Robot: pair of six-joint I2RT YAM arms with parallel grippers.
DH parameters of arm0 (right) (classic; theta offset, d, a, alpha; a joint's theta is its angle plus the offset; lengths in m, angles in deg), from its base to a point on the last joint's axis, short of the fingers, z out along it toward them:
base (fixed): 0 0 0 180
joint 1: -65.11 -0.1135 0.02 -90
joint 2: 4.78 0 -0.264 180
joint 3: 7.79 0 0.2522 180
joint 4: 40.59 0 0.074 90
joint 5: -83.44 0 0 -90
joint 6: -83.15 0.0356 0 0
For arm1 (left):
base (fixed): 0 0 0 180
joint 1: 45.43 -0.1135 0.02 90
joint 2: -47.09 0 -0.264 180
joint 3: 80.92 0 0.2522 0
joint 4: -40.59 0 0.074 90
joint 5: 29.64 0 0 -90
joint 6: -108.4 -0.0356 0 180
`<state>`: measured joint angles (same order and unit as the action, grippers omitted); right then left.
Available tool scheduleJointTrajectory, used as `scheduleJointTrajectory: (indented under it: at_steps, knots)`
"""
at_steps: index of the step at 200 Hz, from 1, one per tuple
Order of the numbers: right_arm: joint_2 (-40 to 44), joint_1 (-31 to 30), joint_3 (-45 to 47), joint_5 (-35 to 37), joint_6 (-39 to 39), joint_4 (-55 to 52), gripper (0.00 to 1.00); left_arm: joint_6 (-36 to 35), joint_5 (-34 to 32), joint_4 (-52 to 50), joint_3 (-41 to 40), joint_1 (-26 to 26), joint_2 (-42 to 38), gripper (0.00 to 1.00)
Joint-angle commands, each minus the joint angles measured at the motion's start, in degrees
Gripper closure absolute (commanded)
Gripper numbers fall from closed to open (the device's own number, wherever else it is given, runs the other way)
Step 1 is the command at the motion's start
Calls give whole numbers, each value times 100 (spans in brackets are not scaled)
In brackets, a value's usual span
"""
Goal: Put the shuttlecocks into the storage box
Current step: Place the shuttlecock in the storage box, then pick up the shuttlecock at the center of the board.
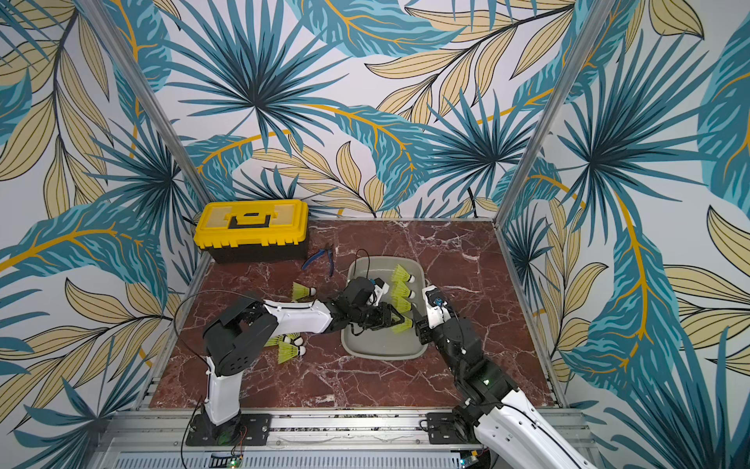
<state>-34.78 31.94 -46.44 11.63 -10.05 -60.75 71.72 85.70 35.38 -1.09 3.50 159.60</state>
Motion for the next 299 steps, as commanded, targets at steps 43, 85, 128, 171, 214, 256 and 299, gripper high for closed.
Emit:
scheduleJointTrajectory:
  at_steps: [43, 85, 128, 171, 214, 256, 299]
  knots:
    - [73, -25, 124, 174, 100, -47, 39, -846, -1022, -1062, -297, -202, -1220, 48]
    - [73, -21, 107, 277, 83, -29, 39, -1346, -1360, -1798, -485, -747, -1974, 48]
    - [39, -16, 133, 405, 155, 24, 39, -1797, -1623, -2286, -697, -1512, -2722, 46]
    - [30, -17, 133, 503, 220, 59, 39, -2186, -1721, -2579, -935, -2464, -3327, 44]
    - [30, -17, 133, 545, 294, 63, 39, -2572, -2014, -2529, -1224, -3149, -3617, 41]
    - [29, -23, 102, 567, 311, -8, 39, -2745, -1770, -2464, -1425, -3777, -3542, 40]
    - [64, -22, 90, 589, 325, -73, 39, -2851, -1380, -2464, -1447, -4151, -3163, 40]
